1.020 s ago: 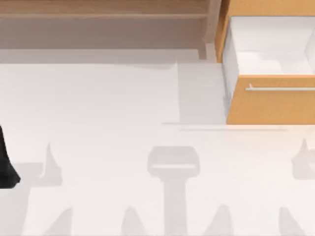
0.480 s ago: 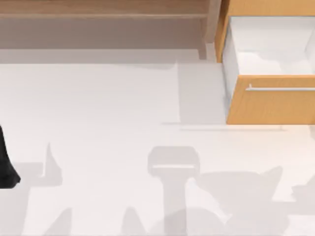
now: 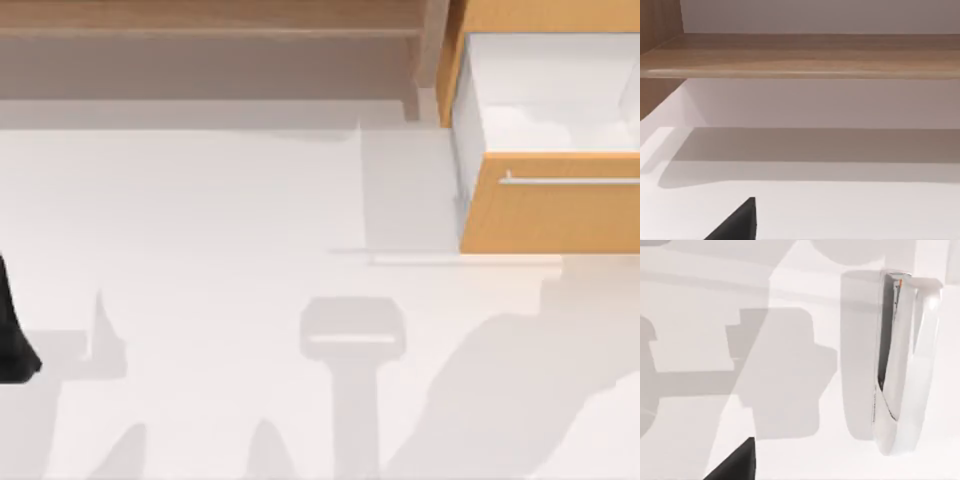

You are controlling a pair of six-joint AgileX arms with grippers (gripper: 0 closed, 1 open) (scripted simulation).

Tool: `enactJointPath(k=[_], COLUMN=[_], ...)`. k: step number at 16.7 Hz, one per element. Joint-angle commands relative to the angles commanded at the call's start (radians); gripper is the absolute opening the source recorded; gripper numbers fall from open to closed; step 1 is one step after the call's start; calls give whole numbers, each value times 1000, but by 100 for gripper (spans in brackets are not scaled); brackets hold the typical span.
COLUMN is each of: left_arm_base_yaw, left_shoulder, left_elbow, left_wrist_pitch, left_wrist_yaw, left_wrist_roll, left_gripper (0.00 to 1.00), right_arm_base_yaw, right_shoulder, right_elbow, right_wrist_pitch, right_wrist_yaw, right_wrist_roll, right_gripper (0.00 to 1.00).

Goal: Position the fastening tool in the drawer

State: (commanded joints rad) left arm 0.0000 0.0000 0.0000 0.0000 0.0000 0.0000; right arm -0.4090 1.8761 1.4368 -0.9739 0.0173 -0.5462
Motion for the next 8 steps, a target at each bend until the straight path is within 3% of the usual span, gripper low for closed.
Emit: enactJointPath(k=[8], left_arm_base_yaw=[0], left_shoulder=[0], left_elbow=[0], left_wrist_pitch=[0], left_wrist_yaw=[0], left_wrist_roll=[0], left_gripper=[100], right_arm_base_yaw=[-55], right_shoulder=[236], right_elbow=[201], right_wrist_pitch=[-124], right_wrist_yaw=[-18], right_wrist_roll=[-68], right_gripper=[100])
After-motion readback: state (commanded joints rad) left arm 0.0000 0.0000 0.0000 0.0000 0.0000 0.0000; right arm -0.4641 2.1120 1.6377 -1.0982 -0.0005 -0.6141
